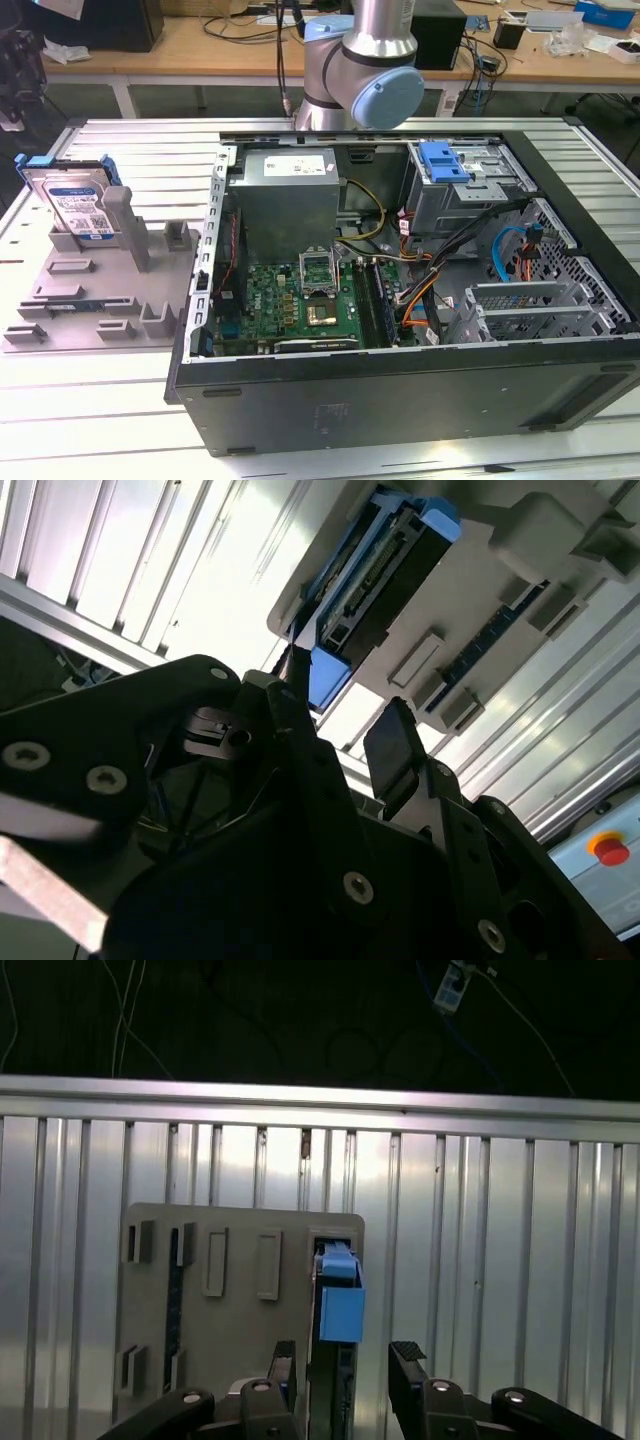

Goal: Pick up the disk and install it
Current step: 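Pick up the disk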

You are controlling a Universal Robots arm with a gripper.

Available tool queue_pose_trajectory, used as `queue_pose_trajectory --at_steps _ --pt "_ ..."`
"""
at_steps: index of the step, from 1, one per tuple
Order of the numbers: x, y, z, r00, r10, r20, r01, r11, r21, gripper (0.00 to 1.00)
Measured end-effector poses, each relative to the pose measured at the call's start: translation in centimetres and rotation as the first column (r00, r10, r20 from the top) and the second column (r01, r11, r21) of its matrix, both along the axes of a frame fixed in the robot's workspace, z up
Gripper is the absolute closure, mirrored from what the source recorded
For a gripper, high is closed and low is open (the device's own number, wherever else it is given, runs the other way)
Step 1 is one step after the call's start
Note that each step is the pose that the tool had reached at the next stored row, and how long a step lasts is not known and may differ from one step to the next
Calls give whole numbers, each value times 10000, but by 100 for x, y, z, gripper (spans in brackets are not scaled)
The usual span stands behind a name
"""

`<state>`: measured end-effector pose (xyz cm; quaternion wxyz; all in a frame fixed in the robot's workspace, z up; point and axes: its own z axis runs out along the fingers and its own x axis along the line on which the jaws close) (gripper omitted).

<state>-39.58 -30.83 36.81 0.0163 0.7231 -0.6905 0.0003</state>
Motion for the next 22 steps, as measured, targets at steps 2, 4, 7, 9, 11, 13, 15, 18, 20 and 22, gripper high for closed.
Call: queue_pose_trajectory --at_steps 2,4,7,9,11,13,15,18,20,22 --pt "-3 -1 -16 10000 -61 1 61 10000 0 51" --pt "-12 -1 -27 9999 -133 -1 133 9999 -1 51" --pt "-21 -1 -47 9997 -225 2 225 9997 0 51" --pt "-23 -1 -62 9996 -267 0 267 9996 0 51" --pt "-23 -1 -81 9996 -289 -2 289 9996 0 51" --pt "-23 -2 -110 9995 -314 -9 314 9995 1 51" --pt "-26 -3 -125 9994 -332 -10 332 9994 1 51" --pt "-36 -2 -159 9993 -373 -11 373 9993 1 51" --pt "-44 -2 -174 9992 -389 -11 389 9992 1 51" --pt "-52 -2 -189 9992 -403 -10 403 9992 1 51"
